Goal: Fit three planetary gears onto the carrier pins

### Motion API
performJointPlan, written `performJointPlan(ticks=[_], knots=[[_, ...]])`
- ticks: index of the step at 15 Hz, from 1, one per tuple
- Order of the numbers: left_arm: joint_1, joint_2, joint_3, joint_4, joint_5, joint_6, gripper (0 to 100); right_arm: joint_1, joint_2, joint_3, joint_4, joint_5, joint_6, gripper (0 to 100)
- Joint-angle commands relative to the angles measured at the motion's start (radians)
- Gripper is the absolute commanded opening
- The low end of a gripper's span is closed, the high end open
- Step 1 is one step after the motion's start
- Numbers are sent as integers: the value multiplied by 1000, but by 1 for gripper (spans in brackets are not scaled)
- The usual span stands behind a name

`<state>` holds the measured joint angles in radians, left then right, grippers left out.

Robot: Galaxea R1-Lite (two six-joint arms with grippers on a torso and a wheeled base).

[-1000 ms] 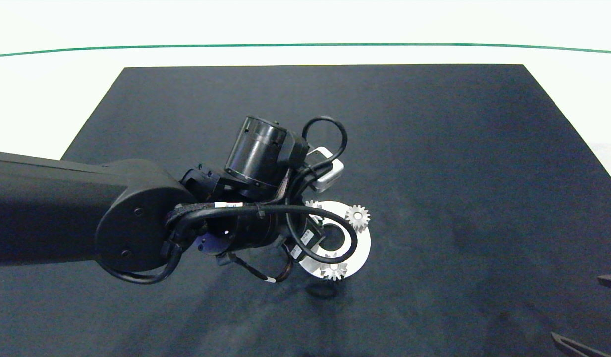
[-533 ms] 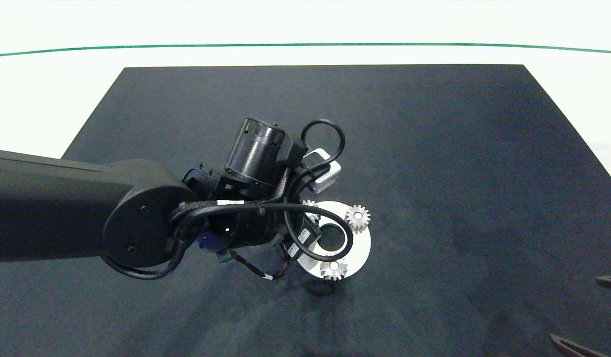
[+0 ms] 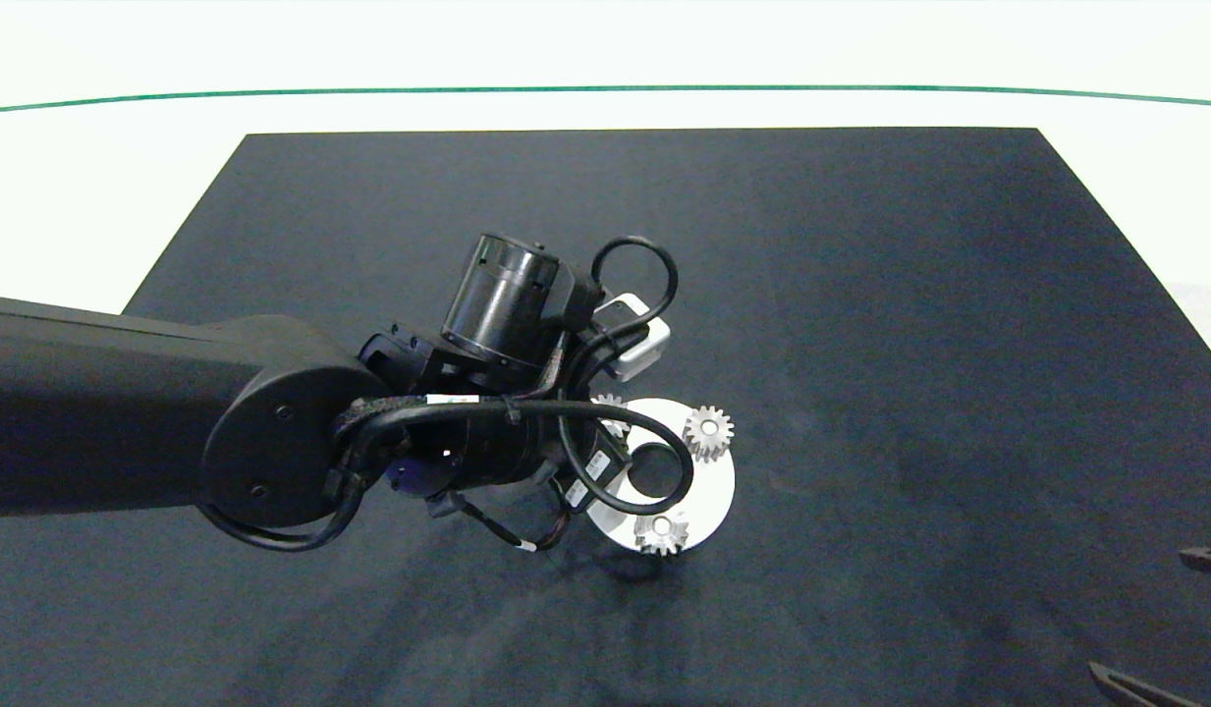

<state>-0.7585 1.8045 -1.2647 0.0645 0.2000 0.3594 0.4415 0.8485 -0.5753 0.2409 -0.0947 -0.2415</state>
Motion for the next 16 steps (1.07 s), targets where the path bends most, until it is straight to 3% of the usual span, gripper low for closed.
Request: performJointPlan(ticks=[1,16], knots=[[1,-2,7,1,1,0,0,0,1,0,2,0,-1,100],[11,-7,19,0,1,-8,0,0,1,3,2,1,-2,100]])
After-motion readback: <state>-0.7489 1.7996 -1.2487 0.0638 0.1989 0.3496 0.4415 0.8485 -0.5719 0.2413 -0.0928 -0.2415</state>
